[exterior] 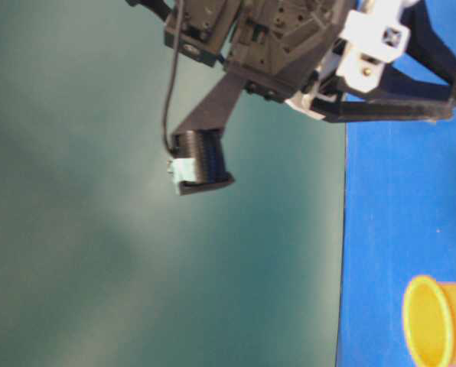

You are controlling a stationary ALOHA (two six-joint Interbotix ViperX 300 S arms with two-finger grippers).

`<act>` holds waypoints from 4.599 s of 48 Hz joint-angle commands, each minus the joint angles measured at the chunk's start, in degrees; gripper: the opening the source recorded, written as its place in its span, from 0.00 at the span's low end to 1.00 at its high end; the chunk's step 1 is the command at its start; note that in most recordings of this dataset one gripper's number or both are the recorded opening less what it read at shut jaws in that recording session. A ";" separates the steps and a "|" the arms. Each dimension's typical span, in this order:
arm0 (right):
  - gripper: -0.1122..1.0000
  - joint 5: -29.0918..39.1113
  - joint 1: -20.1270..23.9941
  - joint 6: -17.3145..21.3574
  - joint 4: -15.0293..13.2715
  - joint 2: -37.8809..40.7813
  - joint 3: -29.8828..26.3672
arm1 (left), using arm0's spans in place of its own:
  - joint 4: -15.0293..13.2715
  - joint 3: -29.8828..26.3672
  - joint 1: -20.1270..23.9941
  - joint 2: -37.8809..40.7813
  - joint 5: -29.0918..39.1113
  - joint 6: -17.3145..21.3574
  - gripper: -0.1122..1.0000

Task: Move the block forward with right arm.
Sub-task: 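Move the open right gripper over the small orange cube, then lower the right gripper and close its fingers on the orange cube, then lift the orange cube with the right gripper and carry it toward the near table edge, then hold the orange cube in the right gripper near the table edge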

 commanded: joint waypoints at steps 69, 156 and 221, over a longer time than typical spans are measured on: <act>0.47 1.58 0.09 -0.18 -0.09 -0.70 -1.93 | 0.44 -1.93 0.00 0.18 -1.23 0.26 0.10; 0.47 25.31 19.07 15.56 0.18 -16.00 -15.64 | 0.44 -2.20 0.00 0.09 -0.88 0.09 0.11; 0.47 26.02 29.97 23.73 -1.14 -7.38 -27.07 | 0.44 -3.08 0.00 -3.52 6.15 -1.14 0.11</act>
